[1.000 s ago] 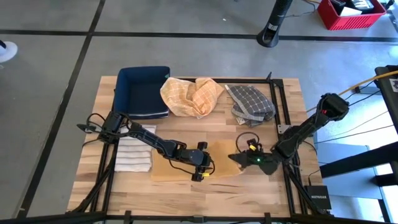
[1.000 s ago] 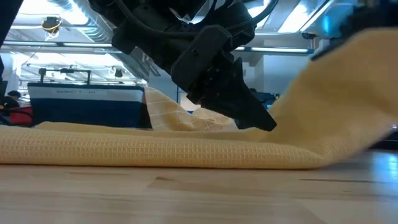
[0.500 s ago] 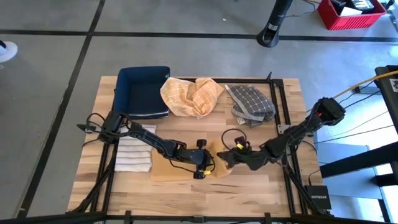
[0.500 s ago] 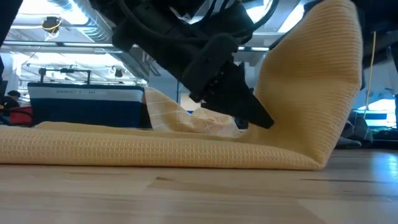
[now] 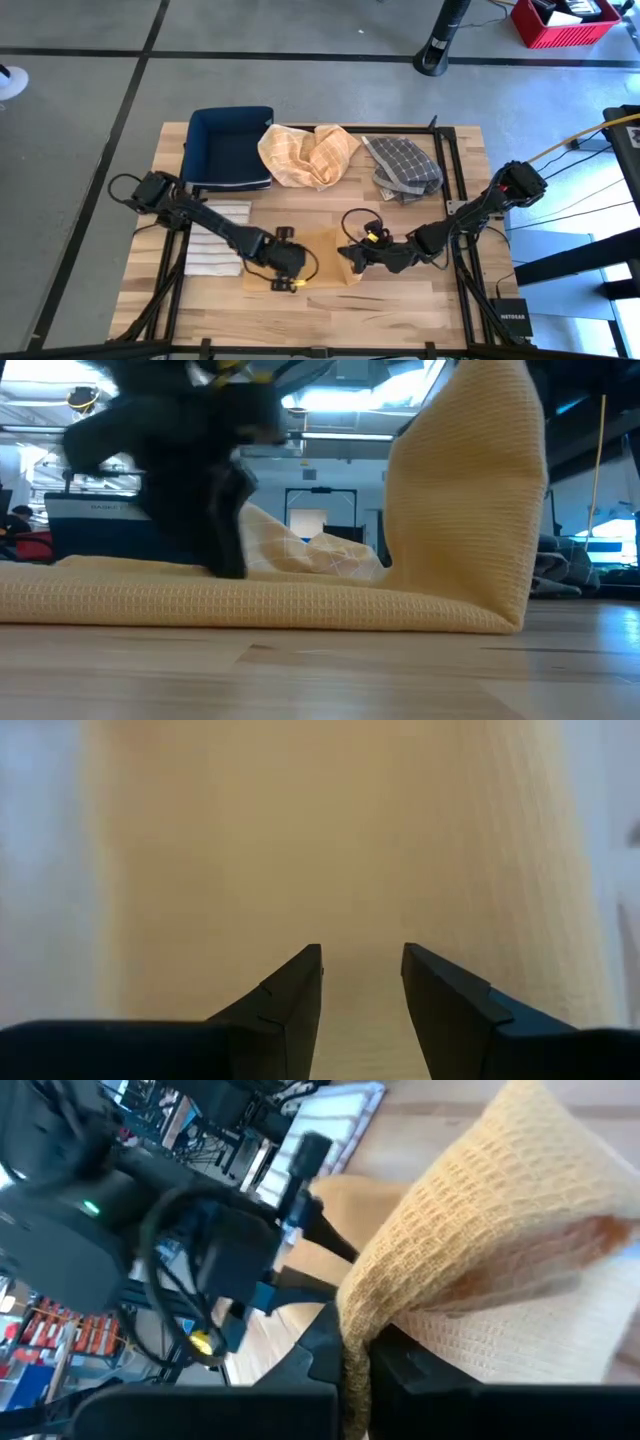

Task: Fold towel
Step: Fold the orange towel

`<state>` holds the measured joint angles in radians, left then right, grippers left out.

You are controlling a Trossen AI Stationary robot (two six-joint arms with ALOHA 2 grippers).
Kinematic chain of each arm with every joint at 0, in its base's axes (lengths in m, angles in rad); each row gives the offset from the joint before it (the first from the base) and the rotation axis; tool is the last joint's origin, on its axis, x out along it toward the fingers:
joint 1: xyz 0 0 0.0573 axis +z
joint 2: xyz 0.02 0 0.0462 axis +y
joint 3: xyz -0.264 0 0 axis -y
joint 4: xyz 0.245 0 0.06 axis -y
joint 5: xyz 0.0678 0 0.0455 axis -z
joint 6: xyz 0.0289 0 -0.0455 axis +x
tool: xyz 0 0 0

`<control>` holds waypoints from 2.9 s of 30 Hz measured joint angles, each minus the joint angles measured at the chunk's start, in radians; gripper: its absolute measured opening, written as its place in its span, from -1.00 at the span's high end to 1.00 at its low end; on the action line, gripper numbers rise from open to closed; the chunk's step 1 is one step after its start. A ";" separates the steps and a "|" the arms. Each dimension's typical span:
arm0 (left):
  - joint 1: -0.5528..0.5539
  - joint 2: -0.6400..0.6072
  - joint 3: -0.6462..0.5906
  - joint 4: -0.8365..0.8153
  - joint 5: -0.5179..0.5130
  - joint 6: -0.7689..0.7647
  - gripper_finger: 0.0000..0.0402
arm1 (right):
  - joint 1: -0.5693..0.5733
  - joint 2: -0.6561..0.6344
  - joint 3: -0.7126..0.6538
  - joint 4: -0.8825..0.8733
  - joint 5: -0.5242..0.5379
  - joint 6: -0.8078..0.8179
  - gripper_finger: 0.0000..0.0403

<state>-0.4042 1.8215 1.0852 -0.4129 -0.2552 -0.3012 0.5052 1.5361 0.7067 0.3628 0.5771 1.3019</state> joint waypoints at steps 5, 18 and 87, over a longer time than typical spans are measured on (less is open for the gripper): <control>-0.027 -0.003 -0.125 0.163 -0.004 -0.077 0.34 | -0.034 0.059 0.040 0.039 -0.015 -0.009 0.92; -0.012 0.002 -0.179 0.370 0.000 -0.024 0.34 | -0.144 0.267 0.276 0.088 -0.203 -0.164 0.91; -0.204 -0.542 -0.236 -0.291 -0.043 -0.451 0.34 | -0.211 0.669 0.641 0.211 -0.282 -0.159 0.91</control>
<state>-0.6084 1.2795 0.8494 -0.7036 -0.2981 -0.7521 0.2943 2.2048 1.3478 0.5739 0.2951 1.1433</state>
